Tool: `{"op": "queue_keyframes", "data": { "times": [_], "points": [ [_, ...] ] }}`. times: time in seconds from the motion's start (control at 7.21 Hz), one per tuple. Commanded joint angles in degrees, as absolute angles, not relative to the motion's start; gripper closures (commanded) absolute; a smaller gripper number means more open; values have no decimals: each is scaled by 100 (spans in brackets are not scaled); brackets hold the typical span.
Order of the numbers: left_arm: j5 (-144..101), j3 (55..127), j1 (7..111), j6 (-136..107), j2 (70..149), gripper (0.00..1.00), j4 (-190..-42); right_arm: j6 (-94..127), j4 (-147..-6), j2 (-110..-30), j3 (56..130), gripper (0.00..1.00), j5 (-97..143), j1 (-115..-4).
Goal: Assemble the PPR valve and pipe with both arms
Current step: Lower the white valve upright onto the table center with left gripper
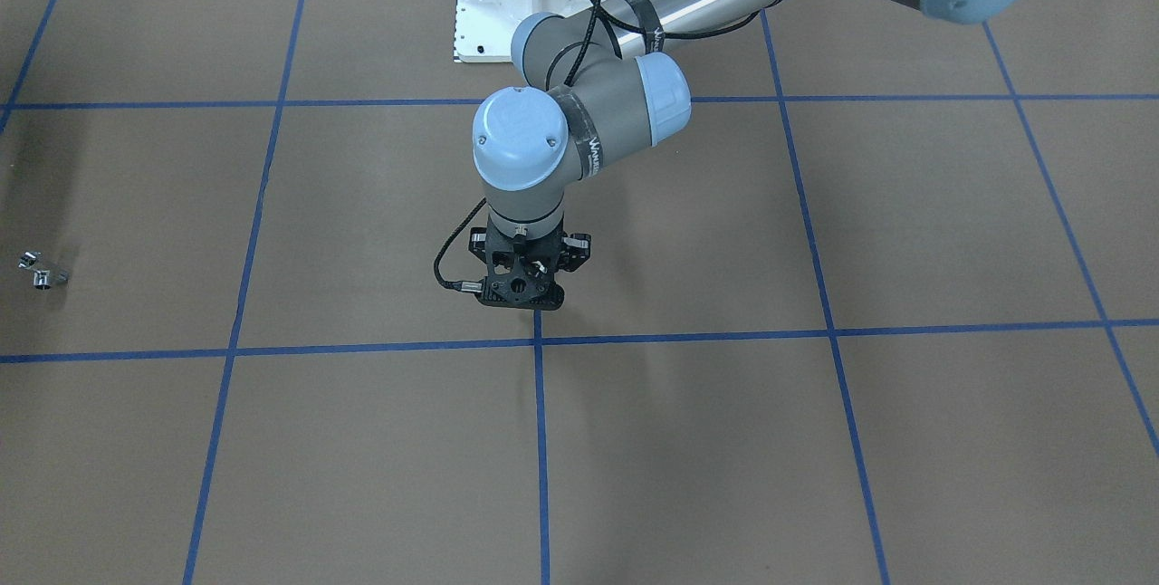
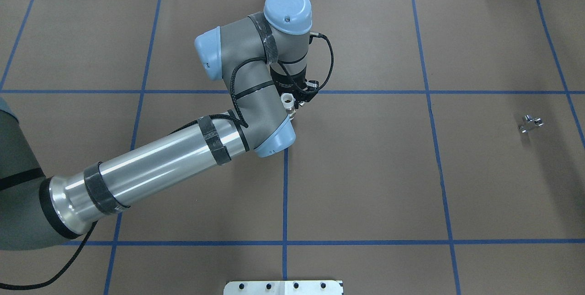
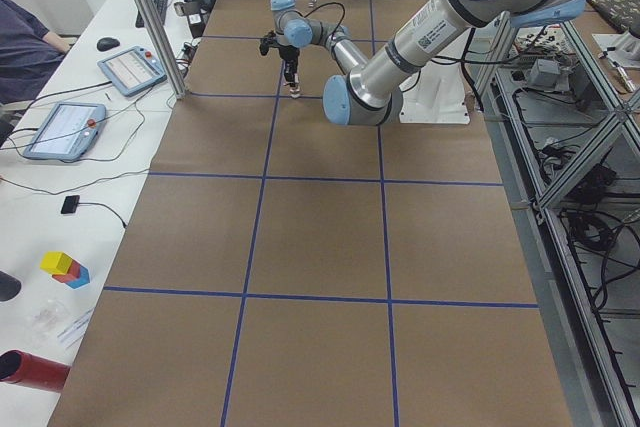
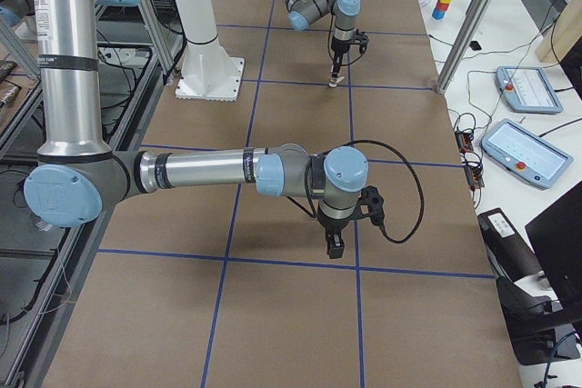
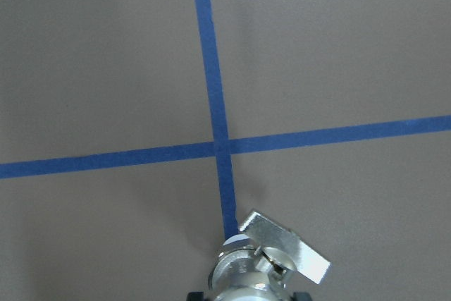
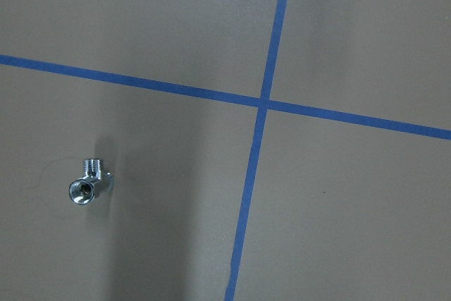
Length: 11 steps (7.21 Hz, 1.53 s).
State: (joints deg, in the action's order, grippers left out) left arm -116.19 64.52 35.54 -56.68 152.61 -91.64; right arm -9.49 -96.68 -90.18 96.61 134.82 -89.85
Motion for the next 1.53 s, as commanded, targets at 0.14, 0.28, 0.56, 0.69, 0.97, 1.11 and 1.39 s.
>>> {"op": "queue_keyframes", "data": {
  "times": [0.14,0.28,0.56,0.69,0.97,1.11,1.39],
  "points": [
    [-11628,6460,3551,-5687,15214,80,-9184,-949,-9668,-9009,9633,1,13482,-8983],
    [-11628,6469,3551,-5669,15205,41,-9185,-949,-9668,-9009,9624,1,13482,-8982],
    [-11619,6521,3542,-5704,15013,0,-9560,-949,-9668,-8991,9607,1,13474,-8982],
    [-11619,6521,3542,-5704,14994,0,-9606,-958,-9659,-8983,9606,1,13482,-8991],
    [-11628,6635,3559,-5730,14994,0,-9580,-958,-9659,-8982,9606,1,13474,-8983],
    [-11654,6784,3603,-5730,14994,0,-9545,-958,-9659,-8965,9606,1,13474,-8982],
    [-11707,7553,3831,-5730,14994,0,-8795,-975,-9650,-8921,9615,0,13465,-8982]
  ]
}}
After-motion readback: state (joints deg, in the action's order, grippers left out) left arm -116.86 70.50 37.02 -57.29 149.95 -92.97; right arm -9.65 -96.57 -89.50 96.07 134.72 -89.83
